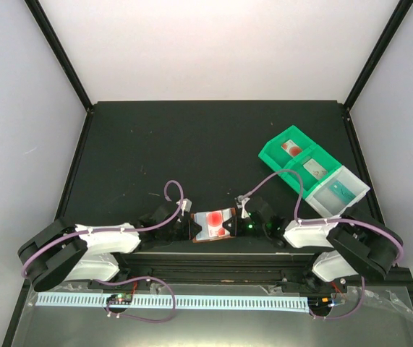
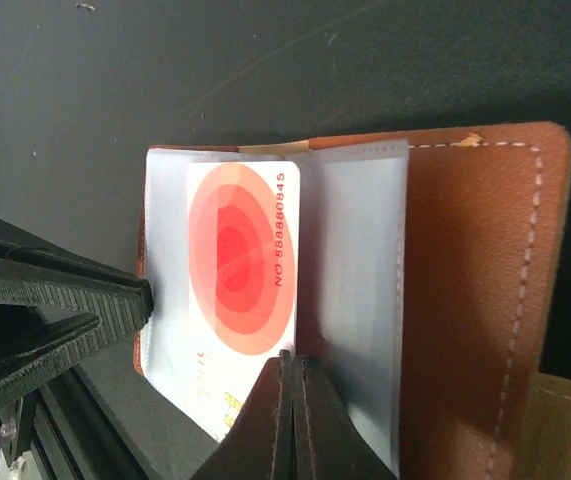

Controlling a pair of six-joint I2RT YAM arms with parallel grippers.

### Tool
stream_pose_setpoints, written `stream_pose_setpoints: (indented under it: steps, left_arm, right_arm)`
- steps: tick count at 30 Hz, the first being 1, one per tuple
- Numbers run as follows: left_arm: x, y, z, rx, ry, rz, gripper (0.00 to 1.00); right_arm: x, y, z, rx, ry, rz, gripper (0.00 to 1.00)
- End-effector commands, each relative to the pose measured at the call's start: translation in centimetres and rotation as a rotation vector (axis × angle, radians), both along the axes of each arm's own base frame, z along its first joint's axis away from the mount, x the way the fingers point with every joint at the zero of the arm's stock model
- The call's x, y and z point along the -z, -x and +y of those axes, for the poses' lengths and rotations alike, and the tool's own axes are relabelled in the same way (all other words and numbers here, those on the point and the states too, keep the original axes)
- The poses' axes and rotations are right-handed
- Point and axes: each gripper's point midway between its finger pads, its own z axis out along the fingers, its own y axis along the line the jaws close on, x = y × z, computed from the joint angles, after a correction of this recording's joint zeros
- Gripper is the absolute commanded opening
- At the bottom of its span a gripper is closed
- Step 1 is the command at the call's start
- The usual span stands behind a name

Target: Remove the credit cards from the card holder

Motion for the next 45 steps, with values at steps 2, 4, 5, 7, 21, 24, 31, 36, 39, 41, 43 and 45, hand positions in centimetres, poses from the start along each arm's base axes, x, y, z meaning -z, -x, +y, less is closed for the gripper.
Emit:
stream_pose_setpoints:
  steps: [2, 4, 5, 7, 21, 24, 31, 36, 39, 41, 43, 45]
  left_arm:
    - [3.0, 1.0, 2.6, -0.036, -0.143, 0.07, 0.1]
    - [3.0, 1.0, 2.5, -0.037, -0.142, 0.07, 0.1]
    - [3.0, 1.0, 2.5, -0.038, -0.142, 0.07, 0.1]
    - [3.0, 1.0, 2.5, -0.039, -0.141, 0.072, 0.11]
    - [-3.0, 0.3, -0.6, 0.025, 0.056, -0.02, 0.47]
    - [-4.4, 0.3, -1.1, 0.039, 0.1, -0.038, 0.53]
    - [-6.4, 0.6, -1.9, 0.056, 0.196, -0.058, 0.58]
    - [-7.2, 0.8, -2.2, 0.054, 0.261, -0.061, 0.6]
    - [-7.6, 0.8, -2.3, 0.046, 0.293, -0.064, 0.61]
    - [-7.6, 0.8, -2.3, 0.042, 0.304, -0.063, 0.61]
    - [-8.0, 0.9, -2.4, 0.045, 0.332, -0.063, 0.62]
    - [-8.8, 1.0, -2.8, 0.052, 0.383, -0.067, 0.62]
  right_arm:
    - [0.1, -0.3, -0.9, 0.025, 0.006, -0.014, 0.01]
    - [0.2, -0.2, -1.3, 0.029, 0.009, -0.013, 0.01]
    - [0.2, -0.2, -1.4, 0.031, 0.009, -0.014, 0.01]
    - [0.1, -0.2, -1.7, 0.034, 0.01, -0.021, 0.01]
    - [-2.8, 0.1, -2.4, 0.021, -0.034, -0.106, 0.01]
    - [-3.3, 0.2, -2.2, 0.011, -0.052, -0.112, 0.01]
    - [-5.0, 0.9, -1.2, -0.038, -0.135, -0.111, 0.01]
    - [-6.7, 1.2, -1.1, -0.044, -0.19, -0.125, 0.01]
    - [-7.7, 1.3, -1.2, -0.034, -0.212, -0.14, 0.01]
    - [-8.3, 1.4, -1.3, -0.031, -0.229, -0.147, 0.01]
    - [-9.0, 1.5, -1.3, -0.029, -0.255, -0.148, 0.01]
    - [-9.9, 1.7, -1.2, -0.033, -0.288, -0.147, 0.01]
